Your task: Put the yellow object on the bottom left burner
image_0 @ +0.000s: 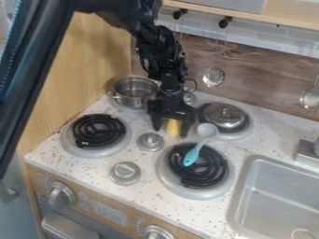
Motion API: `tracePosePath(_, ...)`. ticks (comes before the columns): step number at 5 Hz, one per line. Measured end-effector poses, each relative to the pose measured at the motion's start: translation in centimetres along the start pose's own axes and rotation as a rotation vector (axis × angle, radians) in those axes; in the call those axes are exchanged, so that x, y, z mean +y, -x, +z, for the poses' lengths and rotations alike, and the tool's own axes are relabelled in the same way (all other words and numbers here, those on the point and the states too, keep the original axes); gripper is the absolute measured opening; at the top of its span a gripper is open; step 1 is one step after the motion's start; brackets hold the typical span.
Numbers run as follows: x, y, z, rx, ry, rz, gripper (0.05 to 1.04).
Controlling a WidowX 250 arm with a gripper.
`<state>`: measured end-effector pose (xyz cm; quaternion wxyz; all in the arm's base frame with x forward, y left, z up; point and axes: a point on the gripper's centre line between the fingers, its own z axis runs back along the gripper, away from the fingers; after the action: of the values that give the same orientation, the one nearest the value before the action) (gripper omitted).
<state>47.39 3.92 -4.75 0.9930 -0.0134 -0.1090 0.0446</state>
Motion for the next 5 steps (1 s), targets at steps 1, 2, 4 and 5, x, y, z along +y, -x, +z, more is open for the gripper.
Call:
tracePosePath(1,0.1,0.0,-0.1,0.002,-0.006,-0.004,0.629)
tracePosePath(2,0.1,0.6,-0.1,0.008,-0.008,-0.005,0.541)
tracePosePath(4,1.6,3.3,5.4,-0.049,-0.043,0.021,0.54)
tracePosePath(5,5.4,6.5,7.9,-0.08,-0.063,0.12,0.54)
